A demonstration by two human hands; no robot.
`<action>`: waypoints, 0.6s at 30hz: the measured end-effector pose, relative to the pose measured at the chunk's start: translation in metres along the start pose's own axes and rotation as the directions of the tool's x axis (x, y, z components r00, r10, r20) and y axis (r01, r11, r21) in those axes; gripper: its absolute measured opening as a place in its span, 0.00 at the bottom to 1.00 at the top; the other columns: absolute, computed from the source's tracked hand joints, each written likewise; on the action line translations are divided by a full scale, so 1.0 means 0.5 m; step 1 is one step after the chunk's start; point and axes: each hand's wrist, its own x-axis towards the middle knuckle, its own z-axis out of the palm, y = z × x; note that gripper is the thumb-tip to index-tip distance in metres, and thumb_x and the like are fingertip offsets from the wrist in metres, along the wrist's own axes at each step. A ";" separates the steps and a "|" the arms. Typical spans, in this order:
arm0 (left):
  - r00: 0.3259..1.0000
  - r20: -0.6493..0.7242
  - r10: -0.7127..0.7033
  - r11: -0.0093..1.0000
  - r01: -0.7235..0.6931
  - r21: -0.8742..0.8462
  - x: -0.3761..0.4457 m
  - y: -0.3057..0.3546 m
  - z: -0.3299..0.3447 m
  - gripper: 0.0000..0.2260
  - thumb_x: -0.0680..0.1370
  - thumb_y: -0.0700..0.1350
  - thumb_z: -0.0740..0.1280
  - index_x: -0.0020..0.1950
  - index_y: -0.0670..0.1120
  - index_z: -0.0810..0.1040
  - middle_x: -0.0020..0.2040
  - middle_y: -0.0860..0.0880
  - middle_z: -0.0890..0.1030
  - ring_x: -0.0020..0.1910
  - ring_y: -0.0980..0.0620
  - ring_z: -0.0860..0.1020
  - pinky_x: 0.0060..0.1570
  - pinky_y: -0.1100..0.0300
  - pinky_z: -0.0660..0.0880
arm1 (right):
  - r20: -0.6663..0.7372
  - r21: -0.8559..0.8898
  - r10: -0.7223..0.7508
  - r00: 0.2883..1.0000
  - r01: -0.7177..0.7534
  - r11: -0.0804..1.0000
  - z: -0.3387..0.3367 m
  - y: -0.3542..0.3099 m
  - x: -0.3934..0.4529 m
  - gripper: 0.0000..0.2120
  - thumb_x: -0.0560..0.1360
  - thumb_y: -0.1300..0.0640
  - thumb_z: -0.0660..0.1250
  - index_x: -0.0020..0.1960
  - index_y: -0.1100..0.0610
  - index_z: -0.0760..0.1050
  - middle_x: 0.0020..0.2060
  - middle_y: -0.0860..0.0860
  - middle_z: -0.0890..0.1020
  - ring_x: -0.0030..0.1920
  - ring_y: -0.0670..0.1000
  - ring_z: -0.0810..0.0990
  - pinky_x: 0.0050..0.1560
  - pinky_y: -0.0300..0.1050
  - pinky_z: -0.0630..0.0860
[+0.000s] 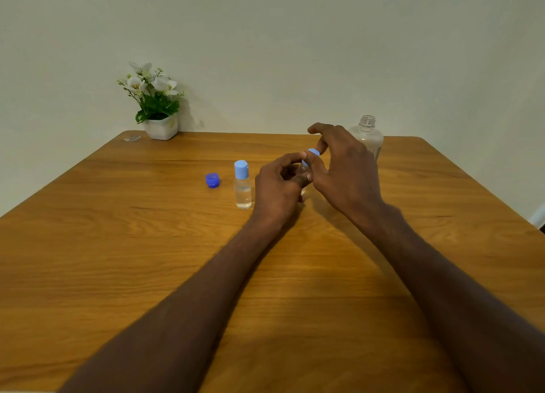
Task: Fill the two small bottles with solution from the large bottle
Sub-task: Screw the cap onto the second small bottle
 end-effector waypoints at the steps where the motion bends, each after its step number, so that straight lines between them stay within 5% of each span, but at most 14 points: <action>1: 1.000 -0.005 -0.008 1.000 0.008 -0.006 0.001 0.000 0.000 0.16 0.79 0.36 0.72 0.66 0.46 0.82 0.48 0.46 0.86 0.41 0.53 0.84 0.32 0.61 0.79 | 0.000 0.009 -0.005 1.000 0.005 1.000 0.000 0.000 0.000 0.21 0.80 0.49 0.70 0.72 0.49 0.74 0.56 0.45 0.81 0.52 0.44 0.78 0.49 0.45 0.76; 7: 1.000 -0.008 -0.004 1.000 0.004 -0.016 0.002 -0.003 -0.004 0.14 0.79 0.35 0.71 0.64 0.46 0.83 0.47 0.45 0.86 0.41 0.52 0.83 0.32 0.60 0.78 | 0.015 0.003 -0.018 1.000 0.018 1.000 -0.001 -0.003 -0.001 0.17 0.80 0.50 0.70 0.68 0.51 0.77 0.57 0.48 0.83 0.54 0.49 0.81 0.53 0.51 0.80; 12: 1.000 0.000 0.012 1.000 -0.012 0.000 0.002 -0.001 -0.002 0.16 0.79 0.35 0.72 0.64 0.48 0.83 0.47 0.45 0.86 0.41 0.52 0.83 0.32 0.59 0.80 | 0.022 -0.030 -0.009 1.000 0.010 0.999 0.004 0.002 0.000 0.09 0.81 0.50 0.70 0.57 0.54 0.82 0.51 0.48 0.81 0.47 0.48 0.79 0.44 0.44 0.72; 18: 1.000 0.007 0.003 0.999 -0.003 0.037 0.004 -0.006 -0.001 0.16 0.79 0.36 0.72 0.67 0.43 0.82 0.47 0.47 0.86 0.43 0.51 0.84 0.33 0.57 0.80 | 0.017 -0.094 0.013 1.000 -0.012 0.995 0.002 0.005 0.001 0.15 0.81 0.42 0.68 0.54 0.55 0.79 0.49 0.48 0.78 0.45 0.47 0.76 0.43 0.44 0.71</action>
